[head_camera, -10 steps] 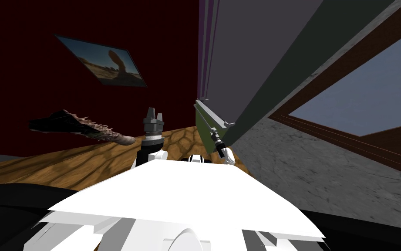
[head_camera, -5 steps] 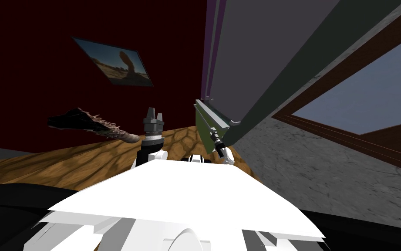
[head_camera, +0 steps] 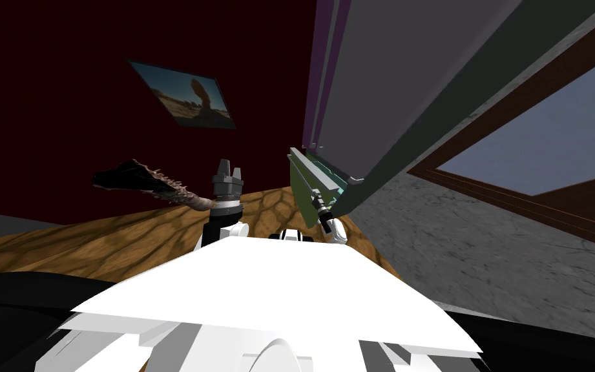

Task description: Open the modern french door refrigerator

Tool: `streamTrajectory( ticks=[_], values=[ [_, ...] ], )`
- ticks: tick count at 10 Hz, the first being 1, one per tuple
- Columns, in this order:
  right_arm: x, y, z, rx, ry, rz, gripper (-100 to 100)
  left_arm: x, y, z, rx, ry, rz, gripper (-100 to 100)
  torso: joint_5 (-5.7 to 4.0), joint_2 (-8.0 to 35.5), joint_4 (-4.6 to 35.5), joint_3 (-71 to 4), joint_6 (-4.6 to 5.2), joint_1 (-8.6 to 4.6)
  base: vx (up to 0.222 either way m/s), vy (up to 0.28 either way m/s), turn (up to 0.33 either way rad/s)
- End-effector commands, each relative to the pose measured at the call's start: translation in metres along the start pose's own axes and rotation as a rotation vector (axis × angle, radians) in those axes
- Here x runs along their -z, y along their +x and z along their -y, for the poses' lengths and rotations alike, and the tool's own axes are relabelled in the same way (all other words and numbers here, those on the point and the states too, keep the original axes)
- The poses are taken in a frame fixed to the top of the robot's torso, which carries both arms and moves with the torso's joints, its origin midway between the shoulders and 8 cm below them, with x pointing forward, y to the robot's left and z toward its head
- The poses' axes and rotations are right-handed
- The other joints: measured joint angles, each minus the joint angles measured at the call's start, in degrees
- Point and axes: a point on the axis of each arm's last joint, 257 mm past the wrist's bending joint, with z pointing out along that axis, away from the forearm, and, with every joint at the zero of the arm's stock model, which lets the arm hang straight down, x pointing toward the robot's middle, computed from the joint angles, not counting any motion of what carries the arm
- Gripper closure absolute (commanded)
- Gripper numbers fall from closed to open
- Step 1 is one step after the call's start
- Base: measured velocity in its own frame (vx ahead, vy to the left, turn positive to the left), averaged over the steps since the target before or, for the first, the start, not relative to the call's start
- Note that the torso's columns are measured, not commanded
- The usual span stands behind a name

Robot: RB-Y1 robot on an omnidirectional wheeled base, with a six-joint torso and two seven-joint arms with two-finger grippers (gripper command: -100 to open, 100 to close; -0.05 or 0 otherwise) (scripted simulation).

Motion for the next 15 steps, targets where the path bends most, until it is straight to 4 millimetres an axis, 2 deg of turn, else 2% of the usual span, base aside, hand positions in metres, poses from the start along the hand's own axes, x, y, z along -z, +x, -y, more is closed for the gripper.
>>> streamTrajectory(
  ticks=[1, 4, 6, 7, 9, 13, 15],
  values=[
    [-0.002, -0.002, 0.006, 0.002, 0.013, 0.003, 100, 0.0, 0.0, 0.0, 0.0, 0.0, 0.0, 0, 0.04, 0.0, 0.0, 0.0, -0.04, 0.15, -0.089, 0.19, -0.007],
    [-0.002, -0.003, 0.002, 0.0, 0.006, 0.001, 100, 0.0, 0.0, 0.0, 0.0, 0.0, 0.0, 0, -0.02, 0.0, 0.1, 0.0, 0.07, -0.38, -0.059, 0.135, 0.01],
    [-0.003, -0.004, 0.004, 0.002, 0.011, 0.002, 100, 0.0, 0.0, 0.0, 0.0, 0.0, 0.0, 0, 0.0, 0.1, 0.0, 0.0, 0.05, -0.08, -0.066, 0.155, -0.006],
    [-0.006, 0.001, 0.005, 0.001, -0.001, -0.007, -100, 0.0, 0.0, 0.0, 0.0, 0.0, 0.0, 0, 0.02, 0.1, 0.0, 0.1, 0.02, 0.05, -0.056, 0.083, 0.055],
    [-0.015, 0.009, 0.014, 0.008, -0.007, -0.021, -100, 0.0, 0.0, 0.0, 0.0, 0.0, 0.0, 0, -0.16, -0.2, -0.2, -0.1, -0.05, -0.53, -0.054, -0.041, 0.109],
    [-0.023, 0.017, 0.025, 0.002, -0.008, -0.039, -100, 0.0, 0.0, 0.0, 0.0, 0.0, 0.0, 0, 0.0, -0.3, -0.1, -0.2, -0.08, 0.03, -0.042, -0.027, 0.048],
    [-0.031, 0.025, 0.037, 0.005, -0.004, -0.058, -100, 0.0, 0.0, 0.0, 0.0, 0.0, 0.0, 0, 0.04, -0.1, 0.0, -0.1, -0.09, 0.05, -0.046, -0.017, 0.068]
  ],
)
